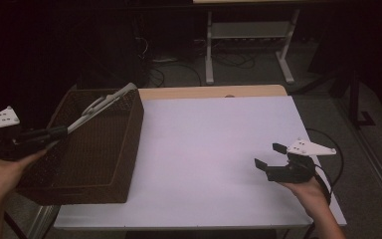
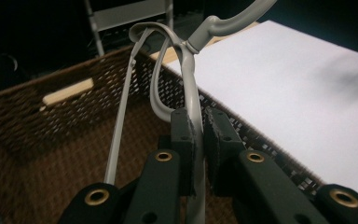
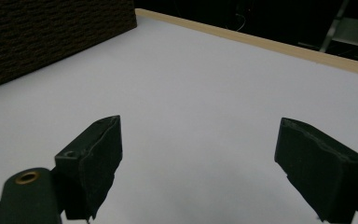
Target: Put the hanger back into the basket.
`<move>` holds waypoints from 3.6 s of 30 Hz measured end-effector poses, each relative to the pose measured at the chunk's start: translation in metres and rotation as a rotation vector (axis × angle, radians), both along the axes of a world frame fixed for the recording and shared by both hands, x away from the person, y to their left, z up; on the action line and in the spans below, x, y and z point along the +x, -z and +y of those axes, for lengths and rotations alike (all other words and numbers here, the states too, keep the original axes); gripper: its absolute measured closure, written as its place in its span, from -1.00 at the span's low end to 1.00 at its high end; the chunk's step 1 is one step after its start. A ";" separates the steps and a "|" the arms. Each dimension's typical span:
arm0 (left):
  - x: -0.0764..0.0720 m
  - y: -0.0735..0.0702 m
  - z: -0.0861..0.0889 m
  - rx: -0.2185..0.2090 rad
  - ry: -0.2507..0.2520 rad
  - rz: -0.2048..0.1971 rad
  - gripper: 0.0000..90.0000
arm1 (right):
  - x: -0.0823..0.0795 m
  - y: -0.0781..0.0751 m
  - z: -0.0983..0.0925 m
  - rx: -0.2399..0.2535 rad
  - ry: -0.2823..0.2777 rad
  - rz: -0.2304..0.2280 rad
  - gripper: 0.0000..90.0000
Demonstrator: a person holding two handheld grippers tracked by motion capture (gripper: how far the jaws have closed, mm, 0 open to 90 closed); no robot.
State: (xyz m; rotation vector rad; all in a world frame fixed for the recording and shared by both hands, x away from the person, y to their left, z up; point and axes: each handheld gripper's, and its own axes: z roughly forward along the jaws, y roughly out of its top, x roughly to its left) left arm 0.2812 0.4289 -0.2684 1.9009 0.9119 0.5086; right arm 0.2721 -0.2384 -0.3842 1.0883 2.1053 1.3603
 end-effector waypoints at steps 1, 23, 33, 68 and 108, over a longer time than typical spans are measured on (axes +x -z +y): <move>0.000 0.002 0.003 0.003 -0.003 0.006 0.84 | 0.000 0.000 0.000 -0.001 0.000 0.000 -0.68; 0.030 0.045 -0.009 0.089 0.012 0.160 0.84 | 0.000 0.000 0.000 -0.003 0.003 -0.001 -0.68; 0.034 0.058 -0.004 0.073 0.006 0.212 0.82 | 0.001 0.000 -0.001 -0.005 0.004 -0.004 -0.68; 0.017 0.028 -0.090 -0.154 0.092 -0.066 -0.89 | 0.003 -0.031 0.013 0.072 -0.048 -0.075 -0.76; 0.018 0.065 -0.164 -0.250 0.153 -0.136 -1.00 | 0.023 -0.070 0.039 0.160 -0.115 -0.188 -1.00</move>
